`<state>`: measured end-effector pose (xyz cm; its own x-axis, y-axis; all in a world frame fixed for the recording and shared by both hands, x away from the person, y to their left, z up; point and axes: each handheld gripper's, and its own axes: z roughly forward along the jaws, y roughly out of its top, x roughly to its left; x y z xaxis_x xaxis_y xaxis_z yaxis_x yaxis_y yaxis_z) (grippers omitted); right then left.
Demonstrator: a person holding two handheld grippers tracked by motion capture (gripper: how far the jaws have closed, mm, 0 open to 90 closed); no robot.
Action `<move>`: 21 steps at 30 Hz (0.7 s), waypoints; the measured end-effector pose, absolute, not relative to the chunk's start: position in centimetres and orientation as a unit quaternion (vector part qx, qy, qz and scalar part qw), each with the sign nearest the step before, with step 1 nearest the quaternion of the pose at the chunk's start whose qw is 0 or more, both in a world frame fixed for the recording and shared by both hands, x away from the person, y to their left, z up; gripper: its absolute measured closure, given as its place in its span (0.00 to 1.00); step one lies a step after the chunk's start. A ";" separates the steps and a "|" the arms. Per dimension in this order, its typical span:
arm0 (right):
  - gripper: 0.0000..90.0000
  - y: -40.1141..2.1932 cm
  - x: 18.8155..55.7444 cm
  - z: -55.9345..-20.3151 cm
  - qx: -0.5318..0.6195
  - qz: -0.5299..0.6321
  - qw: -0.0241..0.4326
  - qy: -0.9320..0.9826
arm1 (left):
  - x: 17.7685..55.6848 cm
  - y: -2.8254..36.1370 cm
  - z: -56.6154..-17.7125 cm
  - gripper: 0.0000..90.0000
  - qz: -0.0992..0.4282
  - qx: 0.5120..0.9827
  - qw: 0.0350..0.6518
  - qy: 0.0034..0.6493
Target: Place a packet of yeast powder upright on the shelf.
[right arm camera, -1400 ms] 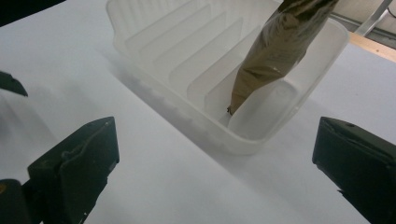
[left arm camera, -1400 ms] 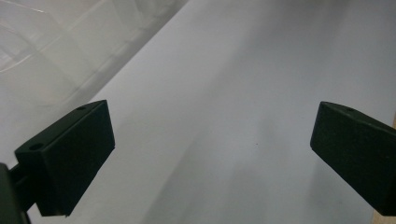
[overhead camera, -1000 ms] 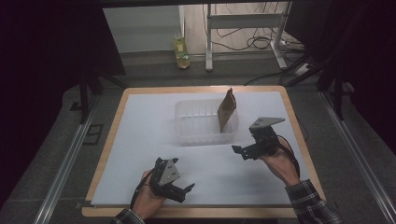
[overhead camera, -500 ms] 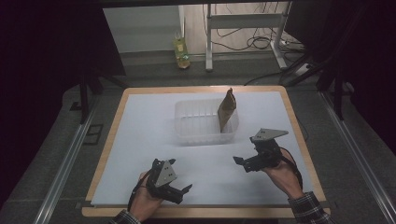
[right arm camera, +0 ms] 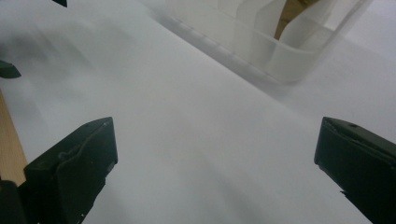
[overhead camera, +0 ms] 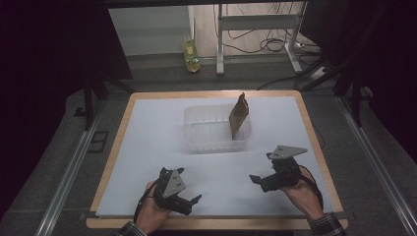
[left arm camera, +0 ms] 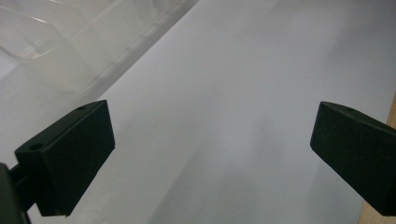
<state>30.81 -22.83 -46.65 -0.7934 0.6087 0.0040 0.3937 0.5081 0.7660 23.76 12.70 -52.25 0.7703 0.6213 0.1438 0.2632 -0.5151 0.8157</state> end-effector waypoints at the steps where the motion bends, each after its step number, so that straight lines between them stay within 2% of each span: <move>1: 0.00 -22.9 30.7 -46.7 0.293 0.400 0.133 0.858 | 23.8 12.7 -52.2 0.00 0.215 0.844 0.416 0.261; 21: 0.00 -25.6 27.7 -47.8 0.302 0.403 0.146 0.851 | 23.7 12.6 -52.3 0.00 0.217 0.847 0.413 0.255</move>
